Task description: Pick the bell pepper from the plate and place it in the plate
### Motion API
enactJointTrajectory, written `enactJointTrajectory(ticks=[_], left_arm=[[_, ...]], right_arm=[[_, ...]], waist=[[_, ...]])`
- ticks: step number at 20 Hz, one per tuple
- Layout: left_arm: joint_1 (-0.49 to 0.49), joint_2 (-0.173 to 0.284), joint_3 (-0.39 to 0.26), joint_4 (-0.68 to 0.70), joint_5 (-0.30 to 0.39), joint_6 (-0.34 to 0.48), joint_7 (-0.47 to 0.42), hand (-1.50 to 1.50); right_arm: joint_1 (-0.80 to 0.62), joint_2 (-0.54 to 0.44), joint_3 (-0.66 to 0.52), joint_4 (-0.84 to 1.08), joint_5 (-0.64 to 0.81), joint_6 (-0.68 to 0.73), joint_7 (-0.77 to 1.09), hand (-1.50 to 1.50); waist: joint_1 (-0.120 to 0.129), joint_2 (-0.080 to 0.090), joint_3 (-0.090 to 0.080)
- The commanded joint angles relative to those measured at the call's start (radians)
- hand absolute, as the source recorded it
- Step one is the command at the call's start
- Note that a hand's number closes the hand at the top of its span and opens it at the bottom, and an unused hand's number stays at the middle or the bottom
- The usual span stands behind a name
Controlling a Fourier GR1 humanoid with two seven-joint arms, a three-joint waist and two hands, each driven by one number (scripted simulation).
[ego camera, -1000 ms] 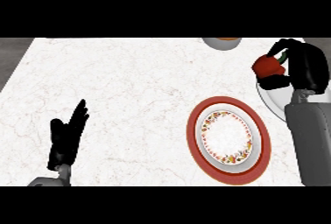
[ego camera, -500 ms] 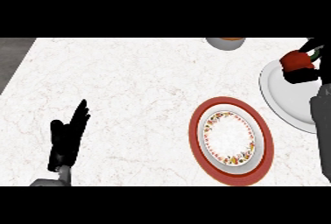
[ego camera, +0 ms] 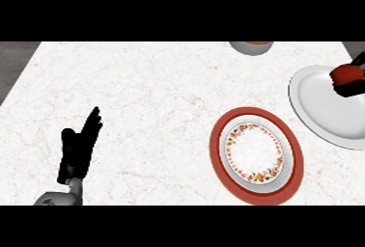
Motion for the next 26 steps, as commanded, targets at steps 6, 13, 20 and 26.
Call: enactJointTrajectory(ticks=[6,13,20,26], left_arm=[[-0.015,0.000,0.024,0.022,0.008,-0.018,-0.007,0.00],[-0.018,-0.046,-0.007,0.052,-0.036,0.010,-0.036,0.00],[0.000,-0.005,0.028,-0.025,0.001,-0.018,0.019,0.00],[0.003,-0.014,0.033,0.032,0.001,-0.034,-0.044,0.00]], right_arm=[[-0.065,-0.056,-0.016,0.286,-0.051,0.211,-0.089,1.50],[-0.038,-0.131,-0.041,0.436,-0.070,0.244,-0.293,-1.50],[-0.068,-0.113,-0.240,0.370,-0.305,0.247,-0.531,-1.50],[-0.021,-0.165,-0.405,0.425,-0.492,0.385,-0.600,-1.50]], waist=[[0.005,0.002,0.000],[0.006,0.006,0.002],[-0.006,-0.003,0.003],[-0.013,-0.001,0.001]])
